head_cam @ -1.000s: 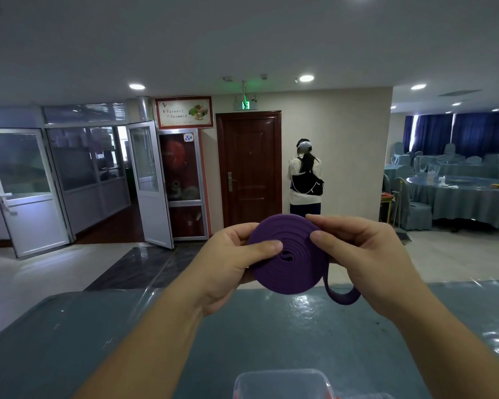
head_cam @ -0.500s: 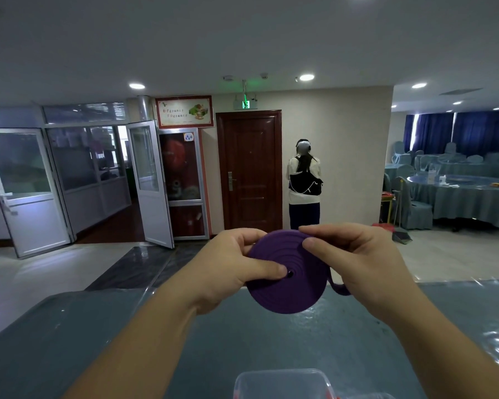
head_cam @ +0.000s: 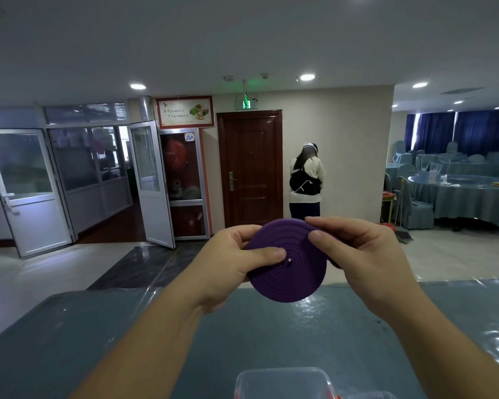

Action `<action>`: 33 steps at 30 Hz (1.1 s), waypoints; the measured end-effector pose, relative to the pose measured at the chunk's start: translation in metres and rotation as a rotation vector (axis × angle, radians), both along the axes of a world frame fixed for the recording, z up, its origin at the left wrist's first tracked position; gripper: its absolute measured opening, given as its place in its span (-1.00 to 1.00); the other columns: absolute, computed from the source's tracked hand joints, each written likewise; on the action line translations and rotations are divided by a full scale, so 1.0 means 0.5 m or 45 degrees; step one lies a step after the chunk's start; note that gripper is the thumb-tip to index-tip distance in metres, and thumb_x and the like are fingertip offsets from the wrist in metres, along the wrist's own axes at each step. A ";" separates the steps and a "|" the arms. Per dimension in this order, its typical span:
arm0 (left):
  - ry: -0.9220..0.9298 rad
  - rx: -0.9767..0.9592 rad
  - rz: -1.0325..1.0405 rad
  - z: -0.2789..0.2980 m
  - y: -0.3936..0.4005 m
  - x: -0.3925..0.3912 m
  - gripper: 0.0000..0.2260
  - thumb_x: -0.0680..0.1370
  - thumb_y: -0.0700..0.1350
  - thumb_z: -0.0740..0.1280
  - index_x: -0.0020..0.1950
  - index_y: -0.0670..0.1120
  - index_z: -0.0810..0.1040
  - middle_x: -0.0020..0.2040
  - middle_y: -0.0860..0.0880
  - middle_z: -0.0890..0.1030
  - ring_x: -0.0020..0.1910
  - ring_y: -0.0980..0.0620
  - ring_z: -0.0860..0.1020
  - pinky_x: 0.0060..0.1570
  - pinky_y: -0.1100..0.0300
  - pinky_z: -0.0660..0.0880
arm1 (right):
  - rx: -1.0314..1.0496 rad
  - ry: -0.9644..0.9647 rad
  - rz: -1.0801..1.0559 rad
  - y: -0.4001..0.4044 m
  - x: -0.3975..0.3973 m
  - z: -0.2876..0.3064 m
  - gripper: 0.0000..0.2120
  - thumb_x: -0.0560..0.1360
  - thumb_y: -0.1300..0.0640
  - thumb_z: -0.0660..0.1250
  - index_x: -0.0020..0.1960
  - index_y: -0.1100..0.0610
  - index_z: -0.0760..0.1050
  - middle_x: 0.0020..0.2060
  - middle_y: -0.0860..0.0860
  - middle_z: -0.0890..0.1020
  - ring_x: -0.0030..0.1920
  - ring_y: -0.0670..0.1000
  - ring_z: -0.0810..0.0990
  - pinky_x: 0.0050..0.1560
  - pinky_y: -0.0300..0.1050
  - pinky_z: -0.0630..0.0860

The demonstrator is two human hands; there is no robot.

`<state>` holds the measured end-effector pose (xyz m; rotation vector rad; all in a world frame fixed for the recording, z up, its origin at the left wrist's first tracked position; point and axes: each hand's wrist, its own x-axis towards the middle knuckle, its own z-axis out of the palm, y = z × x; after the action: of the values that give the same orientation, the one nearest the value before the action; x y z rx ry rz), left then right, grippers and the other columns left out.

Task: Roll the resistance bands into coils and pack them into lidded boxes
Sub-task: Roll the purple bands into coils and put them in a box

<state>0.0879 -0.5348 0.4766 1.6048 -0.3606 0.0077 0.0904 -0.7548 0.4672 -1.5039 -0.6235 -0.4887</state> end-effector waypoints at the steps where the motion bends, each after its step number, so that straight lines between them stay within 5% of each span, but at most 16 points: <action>1: 0.011 -0.048 0.006 -0.005 -0.001 0.002 -0.62 0.42 -0.19 0.59 0.24 -0.12 0.69 0.12 -0.18 0.74 0.11 -0.18 0.72 0.19 -0.12 0.62 | -0.006 -0.006 -0.011 -0.002 0.002 -0.002 -0.75 0.37 0.04 0.49 0.04 -0.08 0.74 -0.08 -0.03 0.79 -0.06 -0.07 0.76 -0.10 -0.22 0.66; 7: 0.043 -0.118 0.023 -0.017 -0.011 0.002 -0.57 0.37 -0.14 0.57 0.23 -0.12 0.69 0.12 -0.19 0.74 0.06 -0.14 0.72 0.16 -0.09 0.62 | -0.003 -0.012 -0.062 -0.003 0.001 -0.014 -0.73 0.39 0.01 0.47 0.09 -0.08 0.71 -0.03 -0.10 0.79 0.06 -0.06 0.75 0.08 -0.16 0.67; 14: 0.022 0.162 -0.023 -0.001 -0.005 -0.007 -0.73 0.48 -0.36 0.52 0.13 -0.12 0.71 0.02 -0.16 0.76 -0.01 -0.11 0.74 0.03 0.07 0.68 | -0.126 -0.003 -0.091 -0.002 -0.005 -0.022 -0.77 0.48 0.22 0.50 0.02 -0.08 0.72 -0.07 -0.11 0.79 0.01 -0.08 0.75 0.05 -0.22 0.67; 18: 0.023 0.046 -0.047 -0.012 -0.005 -0.003 -0.63 0.42 -0.26 0.54 0.23 -0.16 0.68 0.11 -0.20 0.74 0.12 -0.18 0.72 0.18 -0.06 0.64 | 0.030 0.064 -0.027 0.000 -0.006 -0.019 -0.80 0.47 0.02 0.38 0.04 -0.03 0.73 -0.06 -0.04 0.79 0.01 -0.04 0.76 0.01 -0.19 0.68; 22: 0.023 -0.087 -0.019 -0.022 -0.014 0.002 -0.52 0.36 -0.20 0.55 0.28 -0.17 0.65 0.13 -0.19 0.74 0.14 -0.18 0.71 0.17 -0.06 0.64 | 0.147 0.111 -0.003 -0.002 -0.002 -0.024 -0.82 0.58 0.19 0.36 0.05 0.02 0.73 -0.06 0.01 0.79 -0.01 0.01 0.76 -0.10 -0.22 0.67; 33: 0.067 -0.320 0.030 -0.041 -0.030 0.008 -0.55 0.38 -0.17 0.52 0.26 -0.19 0.66 0.15 -0.21 0.73 0.12 -0.17 0.71 0.20 -0.09 0.61 | 0.449 0.163 0.010 0.009 -0.001 -0.062 -0.71 0.42 0.09 0.43 0.11 0.15 0.69 -0.01 0.14 0.78 0.03 0.16 0.77 -0.03 -0.06 0.73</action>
<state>0.0920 -0.5499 0.4560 1.3583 -0.2882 0.0278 0.0897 -0.7503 0.4360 -1.1870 -0.4173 -0.4652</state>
